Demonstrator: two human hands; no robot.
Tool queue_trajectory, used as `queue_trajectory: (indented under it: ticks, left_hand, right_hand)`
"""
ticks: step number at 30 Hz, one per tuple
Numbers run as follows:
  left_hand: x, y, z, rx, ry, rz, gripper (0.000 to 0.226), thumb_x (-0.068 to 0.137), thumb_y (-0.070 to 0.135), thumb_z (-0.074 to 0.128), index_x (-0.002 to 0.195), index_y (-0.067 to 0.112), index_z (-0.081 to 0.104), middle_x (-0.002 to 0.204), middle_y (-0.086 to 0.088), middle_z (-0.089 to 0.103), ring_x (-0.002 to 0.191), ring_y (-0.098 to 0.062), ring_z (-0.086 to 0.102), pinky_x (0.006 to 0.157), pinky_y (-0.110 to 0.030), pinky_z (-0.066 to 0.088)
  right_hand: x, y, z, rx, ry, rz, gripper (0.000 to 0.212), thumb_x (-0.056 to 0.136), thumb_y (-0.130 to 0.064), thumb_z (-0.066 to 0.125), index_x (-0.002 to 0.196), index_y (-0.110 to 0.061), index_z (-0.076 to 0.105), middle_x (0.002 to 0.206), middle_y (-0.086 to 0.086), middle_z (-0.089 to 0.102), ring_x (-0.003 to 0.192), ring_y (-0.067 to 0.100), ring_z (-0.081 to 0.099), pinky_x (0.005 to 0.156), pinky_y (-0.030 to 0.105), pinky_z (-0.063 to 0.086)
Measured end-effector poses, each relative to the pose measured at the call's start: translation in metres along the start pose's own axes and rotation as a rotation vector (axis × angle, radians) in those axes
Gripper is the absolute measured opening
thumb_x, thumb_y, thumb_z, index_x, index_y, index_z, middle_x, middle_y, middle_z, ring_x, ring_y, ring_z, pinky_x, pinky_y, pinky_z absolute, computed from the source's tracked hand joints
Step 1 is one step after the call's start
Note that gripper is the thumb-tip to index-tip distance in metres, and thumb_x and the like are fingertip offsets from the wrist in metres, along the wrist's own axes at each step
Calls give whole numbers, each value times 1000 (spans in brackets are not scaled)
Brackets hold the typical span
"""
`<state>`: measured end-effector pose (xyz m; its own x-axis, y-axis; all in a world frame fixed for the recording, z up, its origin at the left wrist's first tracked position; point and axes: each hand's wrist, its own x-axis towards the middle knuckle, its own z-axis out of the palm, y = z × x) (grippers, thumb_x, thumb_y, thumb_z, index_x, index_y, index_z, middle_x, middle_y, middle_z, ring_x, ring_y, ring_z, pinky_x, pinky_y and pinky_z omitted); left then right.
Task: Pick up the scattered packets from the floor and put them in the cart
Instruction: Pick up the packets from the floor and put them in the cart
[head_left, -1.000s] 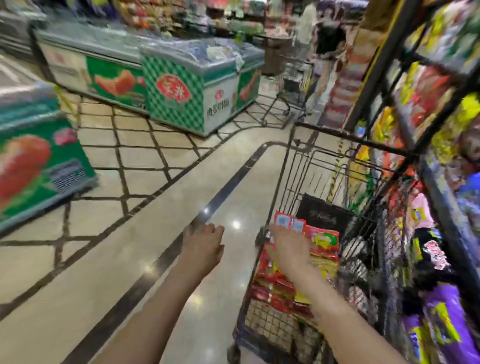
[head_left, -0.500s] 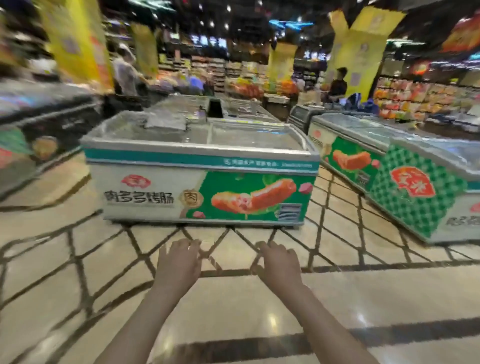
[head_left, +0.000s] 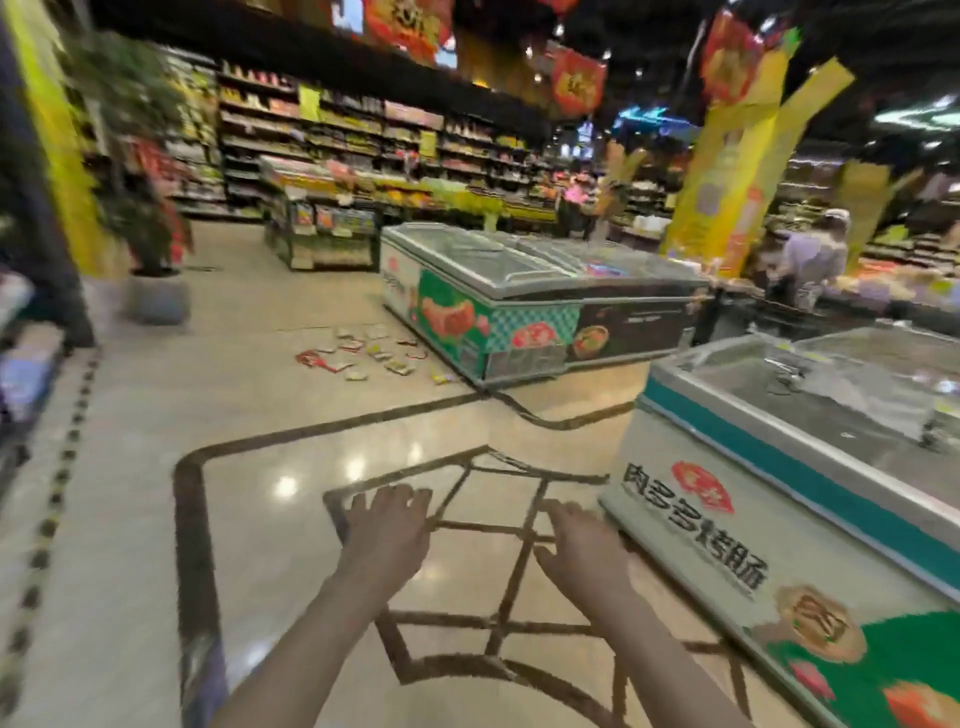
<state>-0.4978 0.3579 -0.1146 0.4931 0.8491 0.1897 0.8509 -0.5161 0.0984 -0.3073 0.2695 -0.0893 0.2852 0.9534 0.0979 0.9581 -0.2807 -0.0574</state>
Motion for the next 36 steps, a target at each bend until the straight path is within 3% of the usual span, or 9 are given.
queue_trajectory:
  ticks: [9, 20, 23, 25, 27, 29, 31, 33, 36]
  left_hand:
    - [124, -117, 40, 85, -13, -241, 44, 98, 27, 38, 141, 23, 32, 143, 1, 39, 134, -19, 34, 109, -38, 23]
    - [372, -252, 72, 156, -1, -226, 46, 96, 30, 41, 141, 21, 34, 142, 0, 42, 133, -20, 36, 109, -39, 25]
    - [435, -289, 90, 111, -8, -227, 46, 71, 33, 75, 113, 19, 64, 111, -2, 66, 103, -22, 63, 88, -44, 47]
    - [480, -312, 107, 132, -34, -238, 47, 58, 34, 83, 101, 18, 70, 96, -2, 70, 88, -22, 68, 75, -43, 53]
    - [529, -333, 116, 92, -78, -264, 43, 81, 32, 65, 121, 18, 59, 115, -3, 63, 108, -24, 60, 91, -42, 44]
    - [586, -358, 129, 154, 13, -240, 42, 89, 29, 55, 129, 19, 51, 121, -2, 59, 116, -25, 54, 95, -39, 39]
    - [644, -380, 135, 139, 39, -248, 44, 71, 29, 74, 112, 19, 64, 101, -1, 68, 94, -23, 64, 78, -40, 48]
    - [702, -405, 149, 173, 58, -226, 50, 35, 25, 88, 82, 21, 72, 69, 1, 67, 62, -18, 65, 52, -34, 50]
    - [778, -445, 161, 182, 39, -282, 56, 26, 29, 89, 78, 23, 72, 63, 3, 65, 57, -15, 64, 47, -30, 49]
  right_hand:
    - [202, -68, 44, 63, -24, -215, 51, 91, -33, 53, 139, -25, 38, 135, 0, 51, 123, 20, 50, 92, 32, 46]
    - [478, -144, 83, 127, -53, -216, 48, 91, -32, 48, 138, -27, 38, 126, -3, 54, 114, 19, 54, 86, 33, 46]
    - [551, -156, 101, 146, -83, -204, 49, 91, -33, 49, 139, -27, 36, 129, -2, 52, 117, 20, 52, 88, 33, 45]
    - [605, -161, 114, 146, -88, -207, 49, 92, -34, 49, 138, -26, 36, 129, -1, 52, 117, 20, 52, 89, 33, 45]
    - [664, -167, 127, 148, -91, -195, 49, 91, -34, 50, 137, -25, 37, 128, -1, 53, 117, 20, 52, 89, 33, 45]
    - [727, -173, 138, 159, -80, -183, 47, 91, -35, 50, 135, -24, 38, 128, -1, 53, 118, 20, 52, 89, 33, 46]
    - [792, -179, 144, 180, -79, -189, 46, 90, -35, 51, 133, -23, 39, 129, -1, 53, 118, 20, 52, 89, 33, 46]
    - [854, -189, 150, 189, -83, -204, 46, 91, -34, 51, 134, -23, 40, 131, -2, 52, 119, 19, 51, 90, 32, 45]
    - [940, -206, 157, 188, -100, -220, 47, 91, -33, 51, 136, -24, 39, 130, -1, 53, 119, 19, 51, 90, 32, 45]
